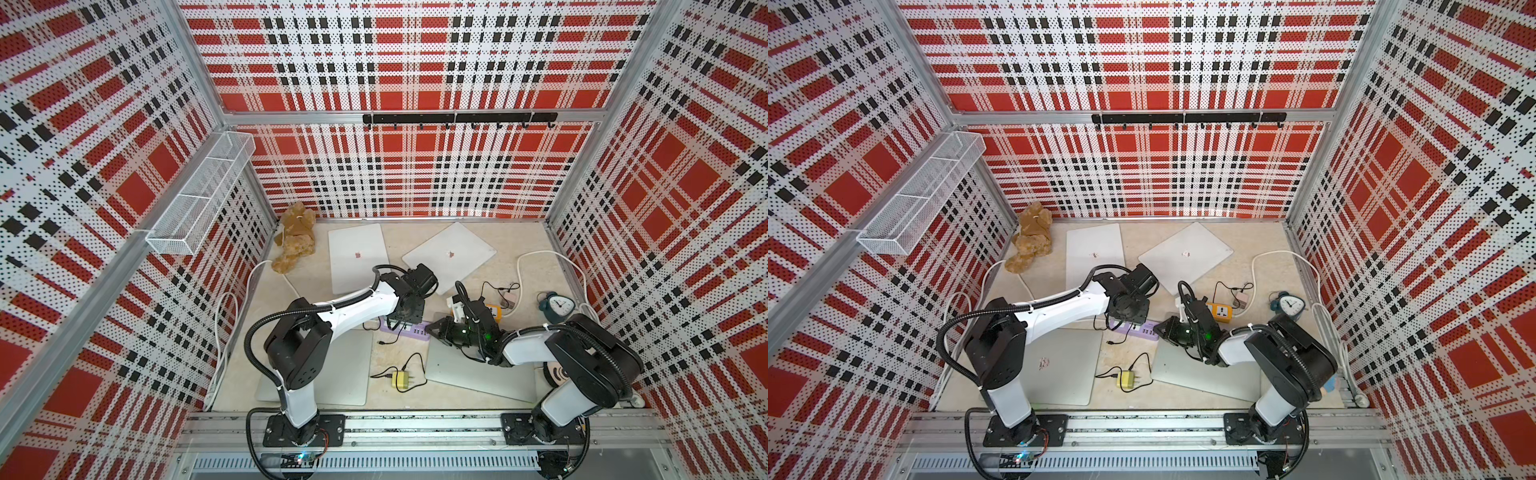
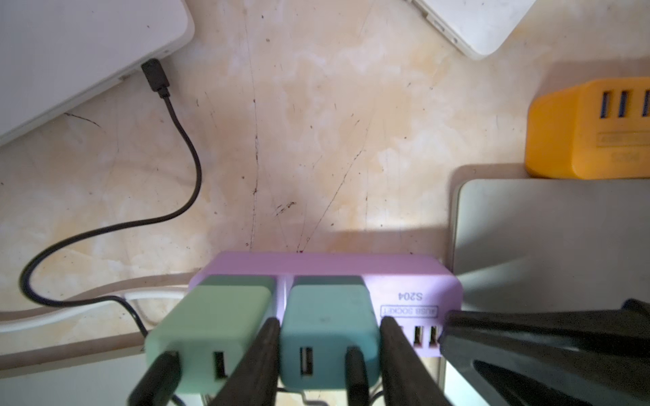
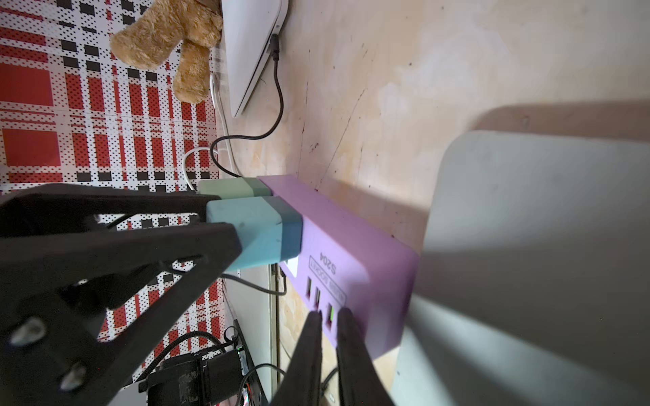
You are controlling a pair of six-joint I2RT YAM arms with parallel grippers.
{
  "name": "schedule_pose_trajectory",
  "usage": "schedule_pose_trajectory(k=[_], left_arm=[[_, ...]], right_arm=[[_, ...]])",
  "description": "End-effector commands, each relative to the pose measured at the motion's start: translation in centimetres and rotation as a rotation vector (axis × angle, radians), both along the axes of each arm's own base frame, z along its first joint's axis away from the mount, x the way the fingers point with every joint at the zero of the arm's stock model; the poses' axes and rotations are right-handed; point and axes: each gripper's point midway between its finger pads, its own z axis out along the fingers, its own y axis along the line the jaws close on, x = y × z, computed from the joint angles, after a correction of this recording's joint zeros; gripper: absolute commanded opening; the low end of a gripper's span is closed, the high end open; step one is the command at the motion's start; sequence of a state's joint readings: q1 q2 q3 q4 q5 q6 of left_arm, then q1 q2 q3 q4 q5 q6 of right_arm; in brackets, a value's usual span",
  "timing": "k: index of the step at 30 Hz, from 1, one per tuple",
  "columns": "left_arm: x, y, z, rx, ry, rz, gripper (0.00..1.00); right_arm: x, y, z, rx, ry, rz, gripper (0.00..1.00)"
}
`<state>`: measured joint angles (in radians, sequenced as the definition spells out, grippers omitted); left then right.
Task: Unplug the laptop charger
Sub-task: Remove the plug from the socket.
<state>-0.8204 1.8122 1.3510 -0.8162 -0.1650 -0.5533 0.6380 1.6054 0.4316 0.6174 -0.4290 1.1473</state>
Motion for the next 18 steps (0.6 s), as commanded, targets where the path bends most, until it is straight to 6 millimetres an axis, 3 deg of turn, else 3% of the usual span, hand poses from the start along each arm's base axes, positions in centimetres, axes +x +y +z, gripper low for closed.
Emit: schedule_pose_trajectory(k=[1,18], left_arm=[[-0.3,-0.2,-0.1,-0.009,0.006,-0.003,0.35],[0.2,-0.1,1.5,-0.017,-0.032,0.012,0.33]], right_arm=[[-0.2,-0.6,-1.3,-0.009,0.035,-0.021,0.13],[-0.6,-1.4,-2.8,-0.098,0.072,-0.029,0.12]])
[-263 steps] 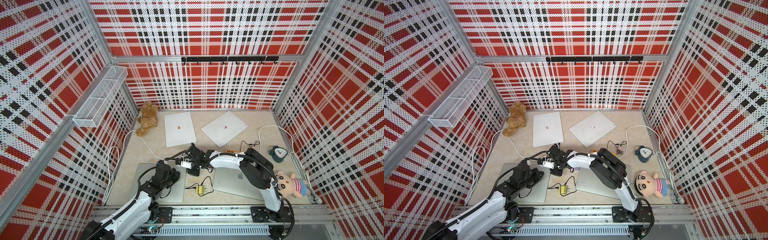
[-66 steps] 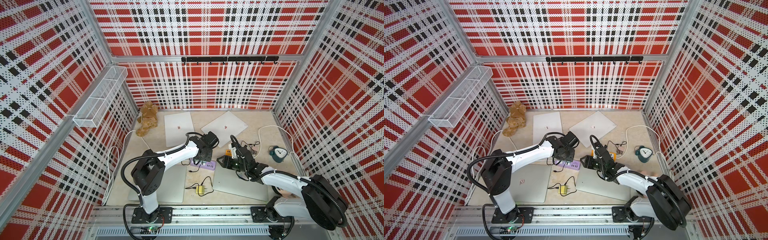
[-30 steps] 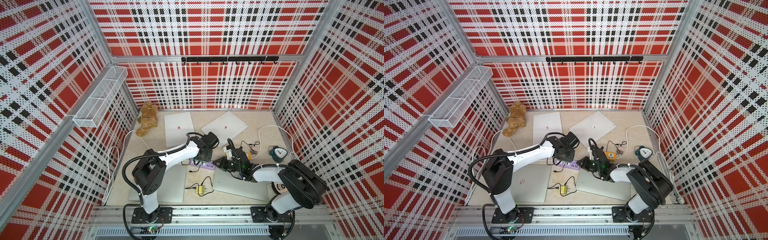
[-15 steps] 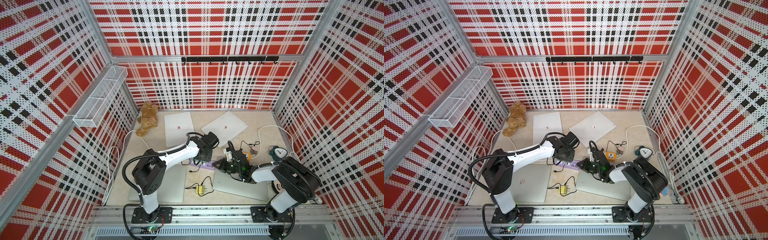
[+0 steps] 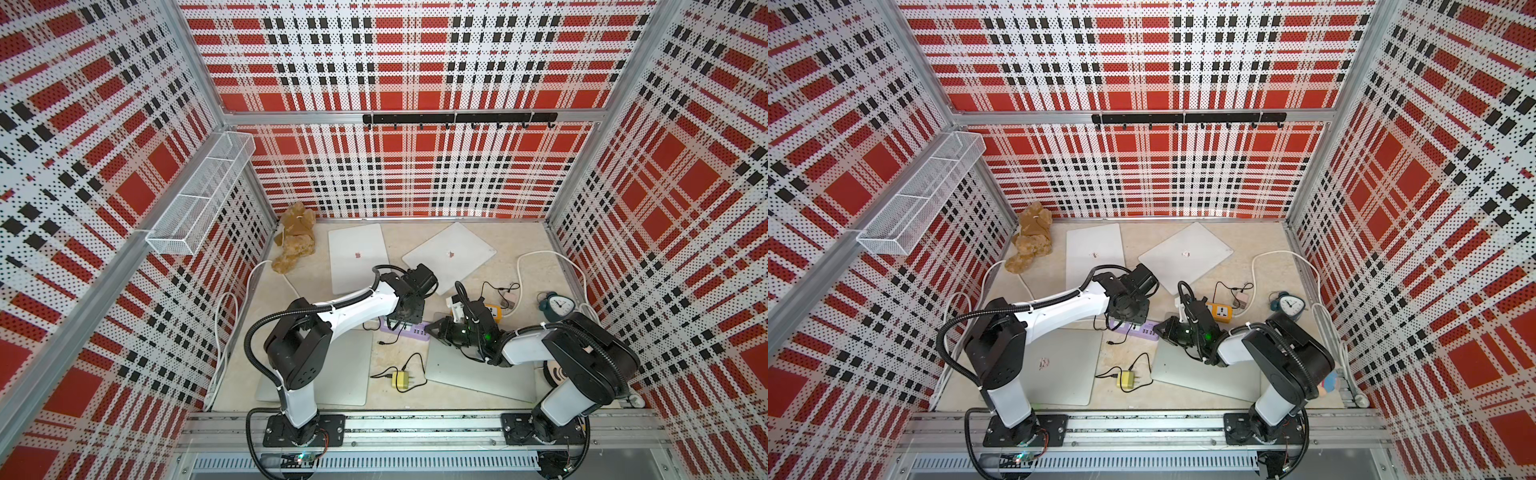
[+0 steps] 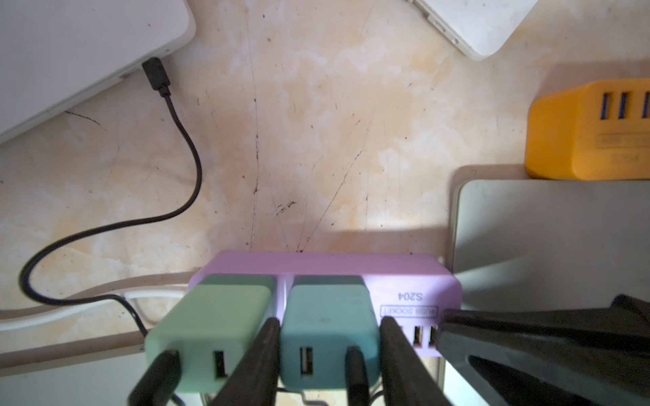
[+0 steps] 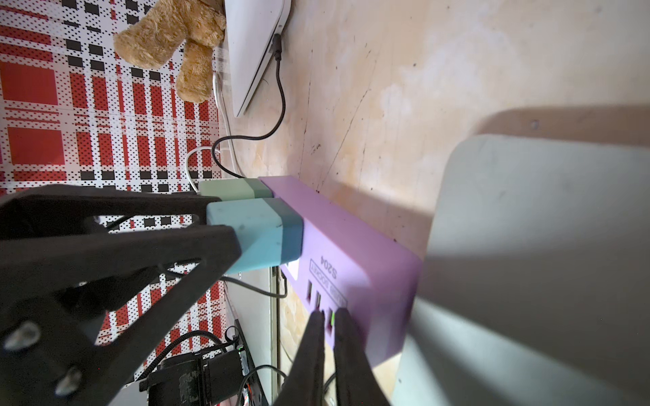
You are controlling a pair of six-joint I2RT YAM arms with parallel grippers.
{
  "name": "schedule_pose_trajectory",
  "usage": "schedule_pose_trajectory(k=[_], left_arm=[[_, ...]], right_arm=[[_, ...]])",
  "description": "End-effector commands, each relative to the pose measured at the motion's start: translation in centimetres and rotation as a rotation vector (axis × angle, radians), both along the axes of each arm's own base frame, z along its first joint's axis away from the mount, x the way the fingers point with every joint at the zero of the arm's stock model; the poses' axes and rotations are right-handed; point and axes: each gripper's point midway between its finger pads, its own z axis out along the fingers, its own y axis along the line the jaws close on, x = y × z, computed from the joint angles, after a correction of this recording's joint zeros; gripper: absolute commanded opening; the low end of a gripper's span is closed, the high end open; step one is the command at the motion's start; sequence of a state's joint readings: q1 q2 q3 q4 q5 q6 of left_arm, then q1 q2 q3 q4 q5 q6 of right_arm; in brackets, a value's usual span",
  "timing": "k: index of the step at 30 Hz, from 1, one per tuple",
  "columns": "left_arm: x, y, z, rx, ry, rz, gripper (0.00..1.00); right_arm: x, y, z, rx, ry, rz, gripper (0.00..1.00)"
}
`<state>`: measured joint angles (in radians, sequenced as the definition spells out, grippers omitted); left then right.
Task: Unplug the laptop charger
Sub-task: Remove the plug from the socket.
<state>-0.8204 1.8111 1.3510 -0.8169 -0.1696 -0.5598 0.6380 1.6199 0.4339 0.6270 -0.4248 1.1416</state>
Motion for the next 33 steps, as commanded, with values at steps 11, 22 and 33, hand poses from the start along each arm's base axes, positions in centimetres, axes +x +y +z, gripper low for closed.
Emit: schedule_pose_trajectory(k=[11,22,33], left_arm=[[0.2,-0.9,2.1,-0.084,-0.027,0.011,0.30],[0.6,-0.1,2.2,0.021,-0.071,0.010,0.26],[0.4,-1.9,3.3,-0.169,-0.049,0.006,0.25]], right_arm=[[-0.9,-1.7,-3.0,-0.120,0.094,-0.031,0.11],[-1.2,-2.2,-3.8,-0.161,0.115,-0.035,0.09],[-1.3,-2.1,-4.2,-0.173,0.129,-0.027,0.08]])
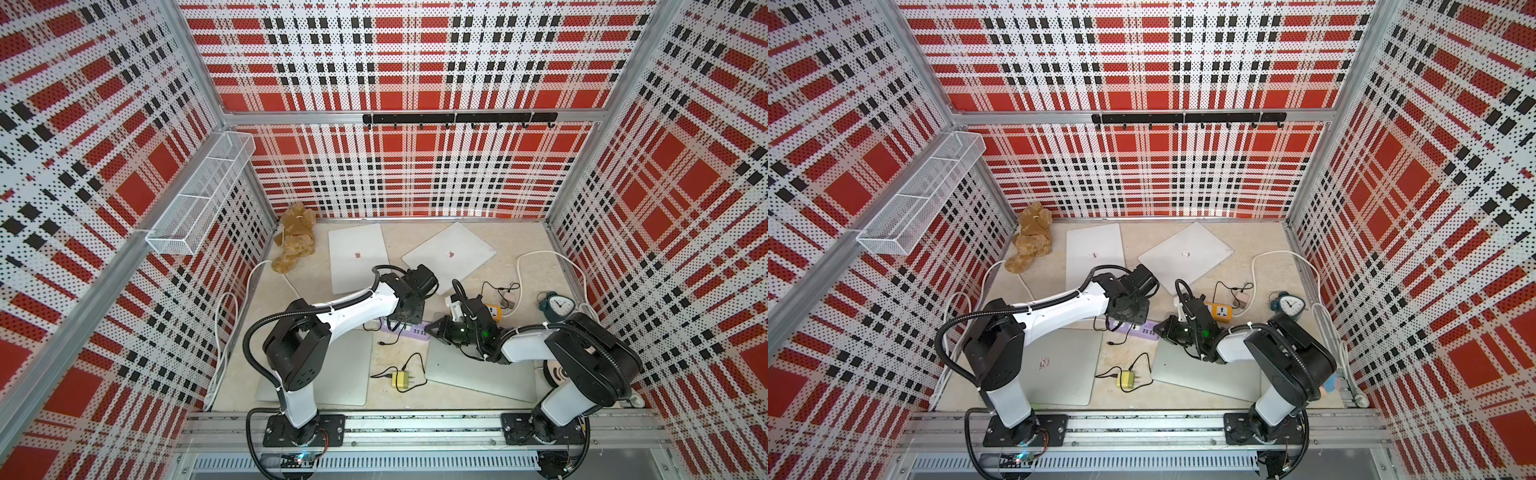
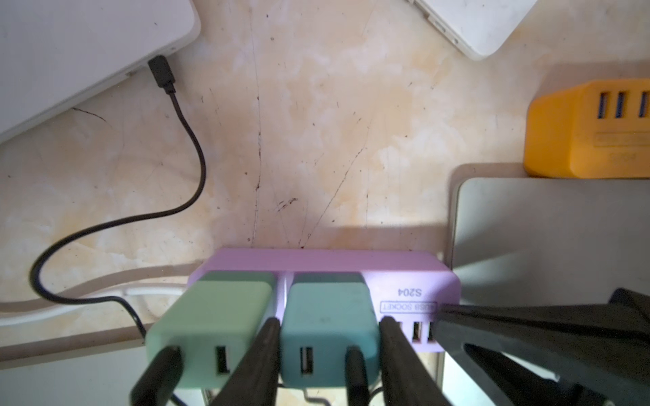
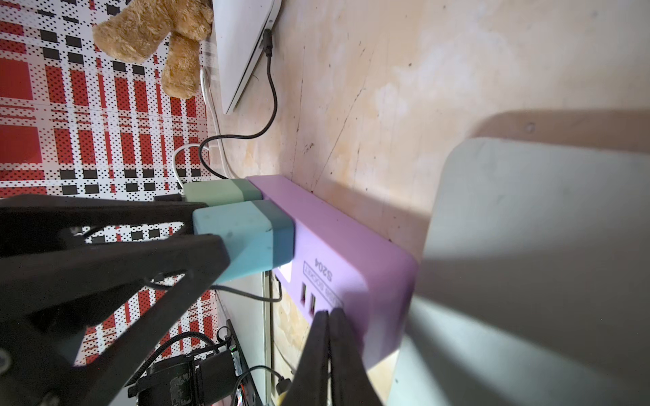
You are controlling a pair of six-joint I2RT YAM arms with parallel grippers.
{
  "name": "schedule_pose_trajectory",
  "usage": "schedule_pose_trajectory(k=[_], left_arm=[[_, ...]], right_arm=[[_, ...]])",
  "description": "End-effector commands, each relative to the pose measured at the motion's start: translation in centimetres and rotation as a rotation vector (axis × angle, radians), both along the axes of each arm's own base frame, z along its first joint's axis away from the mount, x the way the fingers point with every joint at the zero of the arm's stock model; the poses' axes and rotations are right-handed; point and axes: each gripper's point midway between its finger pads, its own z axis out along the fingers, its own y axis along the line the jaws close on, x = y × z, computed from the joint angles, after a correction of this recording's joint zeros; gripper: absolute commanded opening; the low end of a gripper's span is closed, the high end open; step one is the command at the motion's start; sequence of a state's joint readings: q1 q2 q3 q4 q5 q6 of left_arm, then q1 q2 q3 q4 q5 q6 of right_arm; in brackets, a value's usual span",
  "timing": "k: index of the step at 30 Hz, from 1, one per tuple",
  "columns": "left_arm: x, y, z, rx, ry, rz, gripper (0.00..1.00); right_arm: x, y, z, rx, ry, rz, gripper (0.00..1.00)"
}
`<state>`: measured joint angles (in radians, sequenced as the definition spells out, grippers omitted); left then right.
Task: Unplug the laptop charger
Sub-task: Remove the plug from the socket.
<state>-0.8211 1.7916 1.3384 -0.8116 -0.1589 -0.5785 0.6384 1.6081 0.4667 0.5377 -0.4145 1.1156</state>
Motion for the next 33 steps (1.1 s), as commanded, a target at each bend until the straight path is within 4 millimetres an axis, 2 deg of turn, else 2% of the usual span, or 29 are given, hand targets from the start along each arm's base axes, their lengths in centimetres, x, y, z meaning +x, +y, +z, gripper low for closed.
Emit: schedule_pose_trajectory(k=[1,10,18,28,33], left_arm=[[0.7,-1.9,3.0,-0.146,-0.053,-0.008,0.25],[0.3,-0.8,1.2,-0.009,-0.052,-0.014,0.24],[0.7,-0.2,1.9,0.045,-0.087,-0.006,0.23],[0.4,-0.7,1.3,0.065,-0.082,-0.037,0.23],[0.5,-0.6,1.6,0.076,-0.093,-0.038,0.23]], right_arm=[[-1.5,-2.0,-4.0,-0.133,0.115,-0.032,0.08],[-1.7,-1.9,-5.0,-0.163,0.137,-0.021,0.08],[-1.8,-2.1,-5.5,-0.197,0.148,-0.019,0.08],[-2.2,-2.2,-6.5,-0.219,0.166,-0.019,0.07],[-2.3,-2.3,-6.8,-0.221,0.175,-0.019,0.07]])
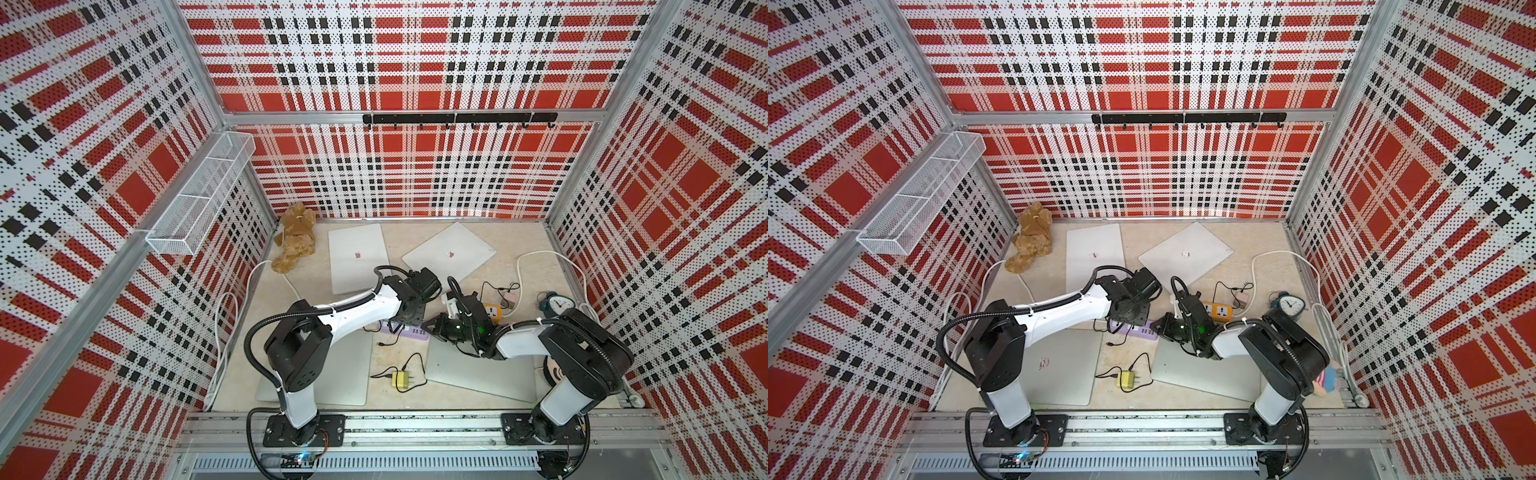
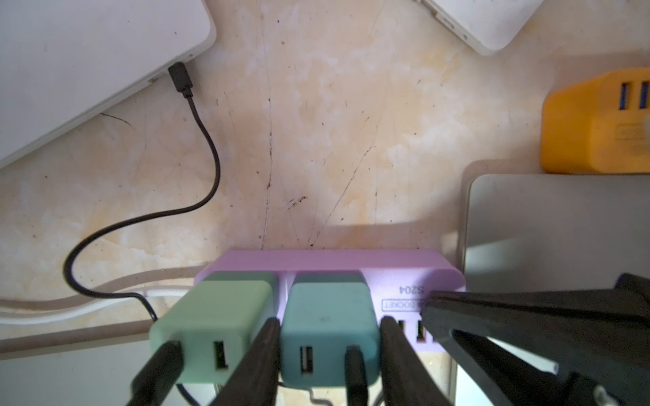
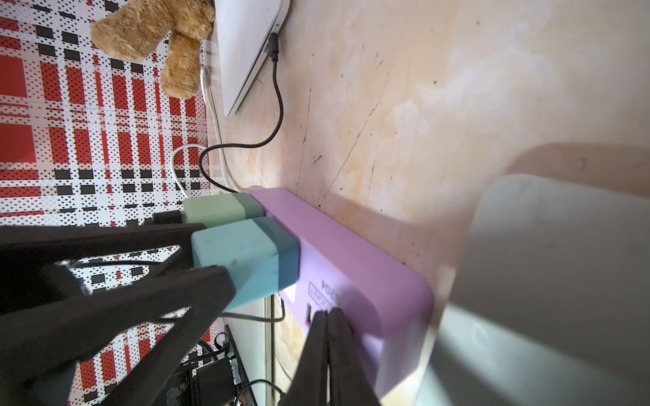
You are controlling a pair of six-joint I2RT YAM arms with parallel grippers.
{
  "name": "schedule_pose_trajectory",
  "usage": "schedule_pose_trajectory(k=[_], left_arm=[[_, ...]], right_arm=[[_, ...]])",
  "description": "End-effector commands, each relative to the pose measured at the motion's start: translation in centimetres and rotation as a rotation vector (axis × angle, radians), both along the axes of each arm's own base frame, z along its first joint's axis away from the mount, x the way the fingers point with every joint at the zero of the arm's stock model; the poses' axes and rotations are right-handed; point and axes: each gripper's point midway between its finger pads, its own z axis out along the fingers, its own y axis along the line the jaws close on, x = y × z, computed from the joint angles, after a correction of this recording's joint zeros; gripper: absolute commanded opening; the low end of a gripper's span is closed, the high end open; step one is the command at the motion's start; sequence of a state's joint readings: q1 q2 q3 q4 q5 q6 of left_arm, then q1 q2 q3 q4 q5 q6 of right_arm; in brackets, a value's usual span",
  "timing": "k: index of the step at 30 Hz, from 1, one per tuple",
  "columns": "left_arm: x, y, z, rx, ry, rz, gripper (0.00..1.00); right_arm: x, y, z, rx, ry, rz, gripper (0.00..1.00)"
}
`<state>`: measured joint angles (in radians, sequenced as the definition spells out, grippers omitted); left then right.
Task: Unplug the laptop charger
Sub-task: Remove the plug from the socket.
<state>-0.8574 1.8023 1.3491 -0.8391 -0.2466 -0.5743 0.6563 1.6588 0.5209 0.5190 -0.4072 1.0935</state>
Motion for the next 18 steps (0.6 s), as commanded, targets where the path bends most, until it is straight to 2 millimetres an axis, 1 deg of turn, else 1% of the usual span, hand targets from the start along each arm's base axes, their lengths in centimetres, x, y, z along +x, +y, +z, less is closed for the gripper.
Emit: schedule_pose_trajectory(k=[1,6,8,13,16,18], left_arm=[[0.6,-0.8,1.7,-0.003,-0.049,-0.028,0.23],[0.8,-0.5,2.1,0.016,-0.064,-0.037,0.23],[0.8,-0.5,2.1,-0.007,-0.052,-0.037,0.22],[1.0,-0.8,2.8,-0.172,-0.031,-0.006,0.22],[1.1,-1.4,4.0,-0.282,-0.037,0.004,0.23],[1.2,-1.6,4.4,-0.307,-0.040,0.003,0.22]], right_arm=[[-2.9,-3.4,-6.4,-0.202,0.180,-0.046,0.07],[-3.1,-3.4,-6.7,-0.206,0.188,-0.041,0.06],[-3.2,-3.4,-6.9,-0.206,0.192,-0.040,0.06],[-3.4,-3.6,-7.2,-0.207,0.197,-0.044,0.06],[-3.5,-3.7,-7.3,-0.209,0.200,-0.046,0.06],[-3.5,-3.7,-7.3,-0.207,0.198,-0.045,0.06]])
